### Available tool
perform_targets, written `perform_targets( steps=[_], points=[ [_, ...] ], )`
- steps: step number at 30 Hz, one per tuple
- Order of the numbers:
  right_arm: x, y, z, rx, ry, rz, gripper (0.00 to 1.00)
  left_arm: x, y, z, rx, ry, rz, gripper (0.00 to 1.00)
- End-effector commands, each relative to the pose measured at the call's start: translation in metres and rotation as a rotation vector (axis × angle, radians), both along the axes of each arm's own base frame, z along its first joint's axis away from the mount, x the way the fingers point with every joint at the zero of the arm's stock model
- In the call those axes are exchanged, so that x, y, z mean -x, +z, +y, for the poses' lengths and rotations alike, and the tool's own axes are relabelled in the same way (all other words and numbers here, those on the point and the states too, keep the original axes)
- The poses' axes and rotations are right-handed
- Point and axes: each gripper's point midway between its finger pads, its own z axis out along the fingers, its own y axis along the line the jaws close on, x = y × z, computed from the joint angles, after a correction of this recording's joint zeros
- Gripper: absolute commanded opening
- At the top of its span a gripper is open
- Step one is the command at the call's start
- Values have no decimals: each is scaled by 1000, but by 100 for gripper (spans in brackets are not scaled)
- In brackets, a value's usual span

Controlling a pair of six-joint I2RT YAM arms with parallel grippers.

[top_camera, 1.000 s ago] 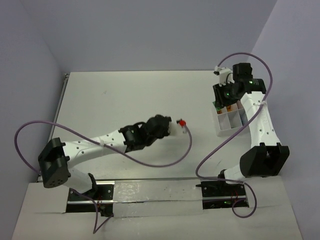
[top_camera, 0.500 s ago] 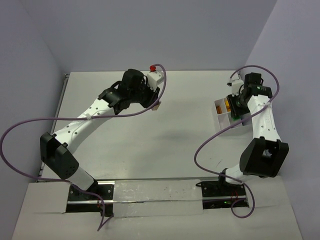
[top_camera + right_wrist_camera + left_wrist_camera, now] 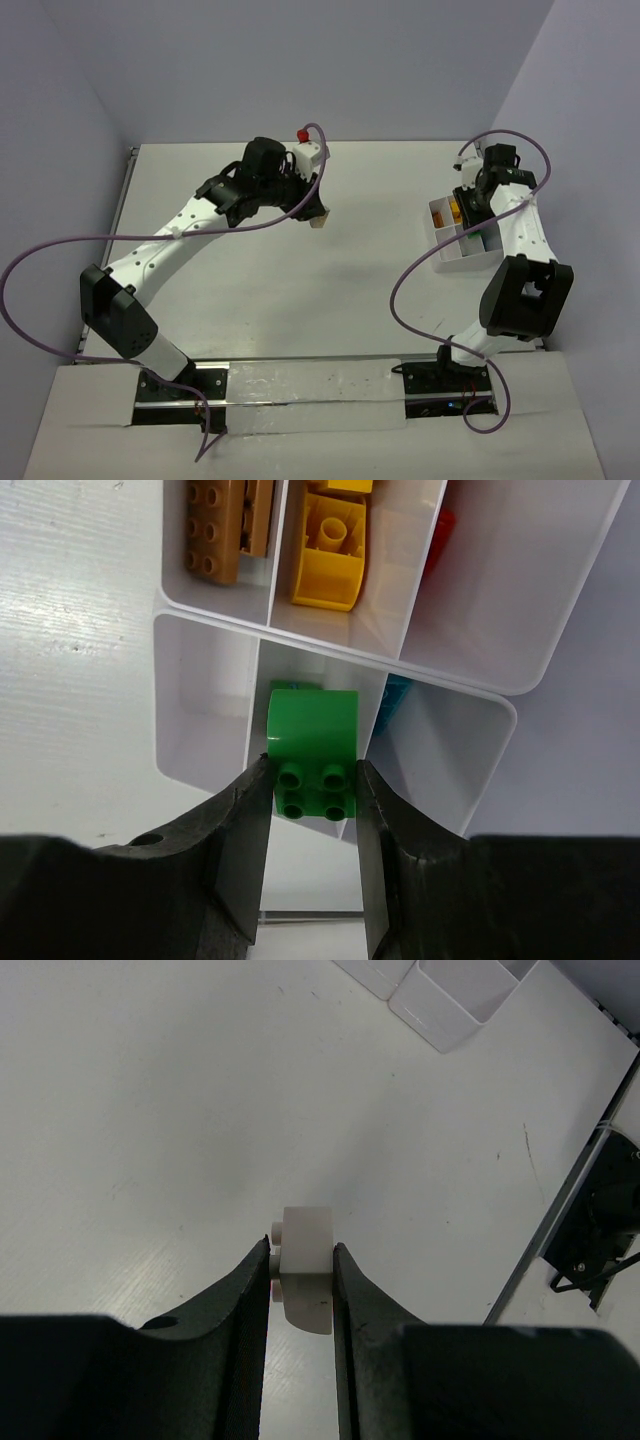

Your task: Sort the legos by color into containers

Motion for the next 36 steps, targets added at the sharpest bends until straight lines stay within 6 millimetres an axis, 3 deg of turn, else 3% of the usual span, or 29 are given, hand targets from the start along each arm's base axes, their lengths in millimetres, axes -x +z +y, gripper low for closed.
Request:
perform_targets(
  steps=[1, 9, 11, 13, 15, 17, 20, 21, 23, 25, 28, 33, 36],
  points=[
    [-6, -3, -7, 25, -18, -17, 40, -3, 20, -6, 62, -14, -6, 0],
    [-2, 1, 4, -10, 5, -8, 70, -3, 25, -8, 94, -27, 23, 0],
    [-1, 11, 15, -39, 27, -17, 84, -3, 28, -7, 112, -29, 29, 0],
    [-3, 33, 35, -99, 83, -73, 85, -2, 34, -6, 151, -40, 51, 0],
    [-2, 69, 63, -182, 165, -175, 86, 2, 45, -4, 237, -78, 110, 0],
    [1, 100, 104, -326, 281, -263, 87, 2, 53, -3, 309, -98, 165, 0],
    [11, 130, 161, -514, 382, -323, 87, 2, 59, 0, 383, -96, 244, 0],
    [15, 143, 189, -582, 418, -348, 87, 2, 64, -1, 407, -102, 259, 0],
    [15, 153, 210, -636, 447, -382, 88, 6, 71, -2, 450, -134, 287, 0],
    [32, 169, 257, -735, 576, -397, 88, 26, 78, -4, 516, -244, 354, 0],
    [53, 175, 305, -851, 705, -312, 88, 40, 90, -5, 595, -330, 399, 0],
    [44, 180, 324, -837, 695, -332, 88, 37, 88, -1, 632, -302, 482, 0],
    [44, 184, 331, -843, 710, -307, 88, 28, 83, 1, 627, -268, 414, 0]
  ],
)
